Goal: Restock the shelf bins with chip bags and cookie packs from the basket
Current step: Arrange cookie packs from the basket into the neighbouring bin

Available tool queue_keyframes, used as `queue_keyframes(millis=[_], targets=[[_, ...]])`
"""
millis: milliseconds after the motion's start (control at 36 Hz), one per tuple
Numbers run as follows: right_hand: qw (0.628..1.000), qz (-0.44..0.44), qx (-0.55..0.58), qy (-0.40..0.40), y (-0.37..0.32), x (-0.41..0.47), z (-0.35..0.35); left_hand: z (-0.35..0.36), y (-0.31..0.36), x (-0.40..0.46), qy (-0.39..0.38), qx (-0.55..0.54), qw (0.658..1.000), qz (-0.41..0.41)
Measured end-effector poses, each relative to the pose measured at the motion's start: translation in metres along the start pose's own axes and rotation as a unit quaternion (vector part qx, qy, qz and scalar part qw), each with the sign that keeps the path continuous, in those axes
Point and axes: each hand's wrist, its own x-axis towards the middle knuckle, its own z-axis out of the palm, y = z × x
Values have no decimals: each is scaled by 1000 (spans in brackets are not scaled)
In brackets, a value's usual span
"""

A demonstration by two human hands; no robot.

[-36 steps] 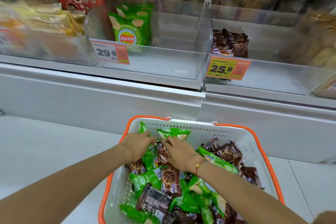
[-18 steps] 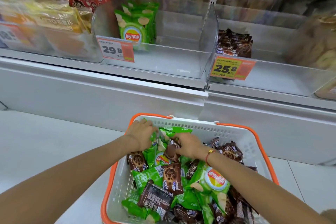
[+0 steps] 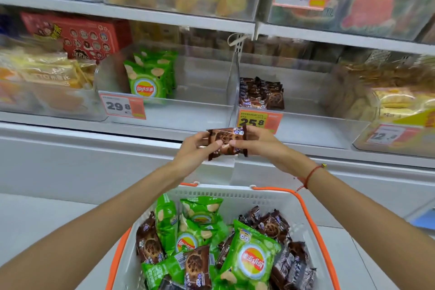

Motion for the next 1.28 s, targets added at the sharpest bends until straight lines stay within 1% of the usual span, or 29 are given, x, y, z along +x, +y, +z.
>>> queue_keyframes(millis=[56, 111, 194, 278, 306, 361, 444, 500, 528, 583, 639, 694, 750, 806, 833, 917, 1000, 1056, 1139, 1194, 1278], targets=[[999, -20, -26, 28, -7, 3, -10, 4, 12, 5, -8, 8, 1000, 21], [995, -47, -80, 48, -13, 6, -22, 8, 22, 9, -24, 21, 999, 42], [978, -106, -176, 23, -25, 7, -37, 14, 36, 18, -44, 27, 996, 67], [971, -126, -201, 1, -38, 3, -49, 20, 50, 27, -44, 23, 996, 77], [974, -128, -189, 5, -42, 2, -52, 21, 53, 31, -39, 15, 996, 76], [983, -121, -132, 32, -44, 3, -59, 23, 60, 37, -23, -4, 997, 71], [992, -81, 6, 97, -39, 11, -65, 29, 67, 45, -21, -41, 998, 43], [988, -57, 86, 116, -34, 15, -67, 34, 70, 49, -38, -44, 998, 39], [986, -52, 105, 121, -32, 16, -69, 37, 70, 53, -45, -31, 997, 50], [985, -54, 106, 126, -29, 18, -73, 40, 74, 61, -44, 0, 995, 87], [983, -75, 81, 146, -28, 20, -81, 42, 78, 71, -37, 45, 989, 138], [979, -113, 31, 165, -32, 19, -89, 44, 85, 79, -29, 119, 976, 182], [977, -142, -3, 159, -36, 22, -99, 47, 92, 89, -30, 173, 963, 205], [975, -160, 1, 152, -39, 27, -111, 50, 97, 97, -13, 182, 959, 216], [973, -162, -2, 164, -39, 32, -119, 51, 98, 100, 8, 185, 958, 218], [962, -134, -74, 228, -37, 46, -150, 49, 87, 108, 86, 219, 950, 204], [942, -84, -202, 256, -23, 65, -186, 40, 68, 116, 117, 241, 946, 182], [922, -59, -297, 243, -13, 80, -199, 35, 62, 119, 116, 236, 951, 162], [899, -20, -398, 183, 1, 104, -200, 33, 61, 121, 102, 233, 956, 147], [897, -13, -417, 149, 7, 119, -192, 33, 61, 121, 96, 224, 959, 147], [898, -14, -422, 122, 16, 140, -180, 31, 59, 122, 86, 211, 963, 146]])
